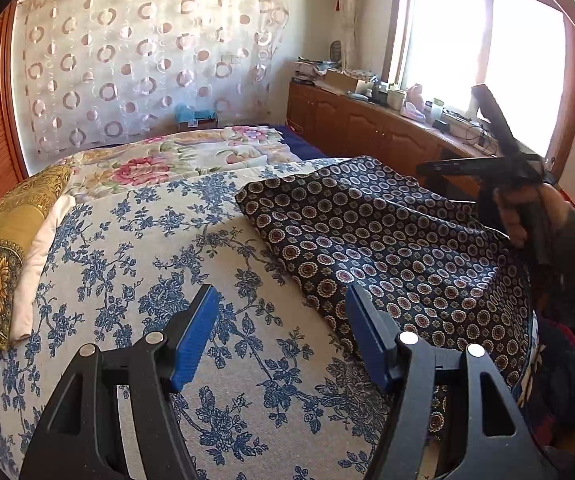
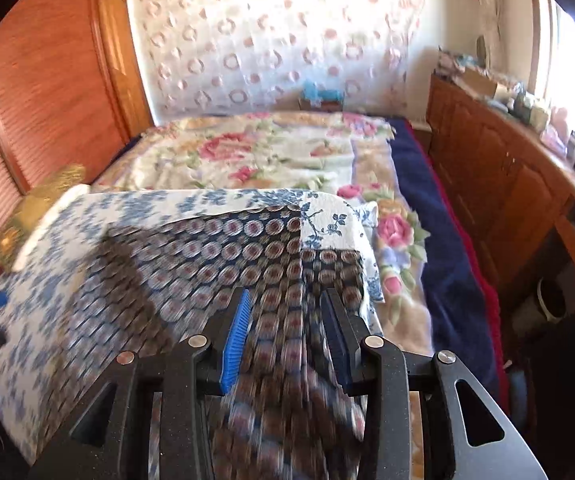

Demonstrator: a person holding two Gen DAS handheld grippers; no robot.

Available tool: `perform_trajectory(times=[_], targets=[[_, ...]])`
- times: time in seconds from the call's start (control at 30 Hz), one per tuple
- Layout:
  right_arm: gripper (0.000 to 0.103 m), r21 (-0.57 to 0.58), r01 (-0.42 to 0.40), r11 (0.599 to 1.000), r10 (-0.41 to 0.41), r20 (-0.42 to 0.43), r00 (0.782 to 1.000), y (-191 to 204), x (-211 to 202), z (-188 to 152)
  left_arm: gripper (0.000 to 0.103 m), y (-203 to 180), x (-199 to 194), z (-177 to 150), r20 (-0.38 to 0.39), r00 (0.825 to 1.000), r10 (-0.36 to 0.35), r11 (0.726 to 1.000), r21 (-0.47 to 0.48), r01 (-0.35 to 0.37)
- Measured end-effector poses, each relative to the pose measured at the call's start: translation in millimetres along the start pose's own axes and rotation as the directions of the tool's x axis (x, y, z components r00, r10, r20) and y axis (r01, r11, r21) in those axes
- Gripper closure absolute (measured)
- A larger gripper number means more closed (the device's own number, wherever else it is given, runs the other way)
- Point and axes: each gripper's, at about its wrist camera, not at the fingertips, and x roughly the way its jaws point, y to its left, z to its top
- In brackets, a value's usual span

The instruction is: Fold small clothes

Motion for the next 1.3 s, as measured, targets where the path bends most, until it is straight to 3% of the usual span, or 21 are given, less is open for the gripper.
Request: perform_trajectory(times=[0.13,0.27,0.33,0.43,0.5,0.57,0.63,0.73,0.8,0.87,0.9,0.93,1.1,1.3], targets=[[0.065,0.029,0.035,0.999,-0.032,-0.091,0.995,-1.0,42.6,14.8,0.036,2.9,-1.1,-2.6,-0.001,1.000,0.003,1.000,0.000,-0.003],[0.066,0.066,-0.017,0.998,0.025,-0.119,0.993,-7.3,51.8,18.4,0.036,5.4,-1.8,-5.2,0.000,1.000,-0.002,1.000,-0.005,0.002],[0.102,0.055,-0.084,0.995,0.089,-0.096,0.991,-8.5,46.2,24.4,0.036,6.8,-0.4,-6.9,-0.005,1.000,-0.005,1.000,-0.011,0.005],[0.102,-0.004,-0.071,0.997,0.071,0.021,0.997,-9.4,15.4,25.0,0.036,6.0,2.4,-8.9,-0.014,1.000,-0.010,1.000,-0.016,0.010],[0.102,0.025,-0.021,0.999,0.018,0.096,0.995,-15.9,-3.6,28.7,0.036,4.9,4.5,-9.9,-0.019,1.000,-0.014,1.000,-0.014,0.014],[0.102,0.101,0.077,0.992,-0.089,0.126,0.988,-30.6,-17.2,31.2,0.036,2.5,5.0,-10.4,-0.021,1.000,-0.017,1.000,-0.011,0.017],[0.102,0.116,0.114,0.987,-0.125,0.090,0.988,-39.7,-16.0,28.9,0.036,1.4,6.4,-10.8,-0.023,0.999,-0.022,1.000,-0.013,0.022],[0.102,0.094,0.102,0.990,-0.099,-0.038,0.994,-45.3,2.5,22.5,0.036,-0.2,8.6,-11.5,-0.032,0.999,-0.029,1.000,-0.010,0.029],[0.092,0.057,0.107,0.993,-0.104,-0.039,0.994,-42.3,3.9,19.5,0.036,-1.0,10.7,-11.7,-0.037,0.999,-0.030,1.000,-0.007,0.030],[0.073,0.065,0.079,0.995,-0.077,-0.029,0.997,-44.0,4.4,24.0,0.036,-2.0,13.1,-11.4,-0.042,0.999,-0.031,1.000,-0.005,0.031],[0.058,0.073,0.067,0.995,-0.066,-0.018,0.998,-43.8,2.6,26.6,0.036,-2.2,14.5,-11.4,-0.044,0.999,-0.030,1.000,-0.005,0.030],[0.051,0.081,0.058,0.995,-0.058,-0.001,0.998,-45.0,1.8,31.5,0.036,-2.3,16.3,-11.3,-0.048,0.999,-0.027,1.000,-0.004,0.026],[0.051,0.128,0.032,0.991,-0.033,0.006,0.999,-48.6,24.4,57.1,0.036,-2.1,17.4,-11.3,-0.050,0.998,-0.025,1.000,-0.010,0.025],[0.052,0.245,-0.040,0.969,0.054,-0.052,0.997,-55.7,75.8,54.0,0.036,-0.7,18.4,-13.7,-0.055,0.998,-0.022,1.000,-0.008,0.022]])
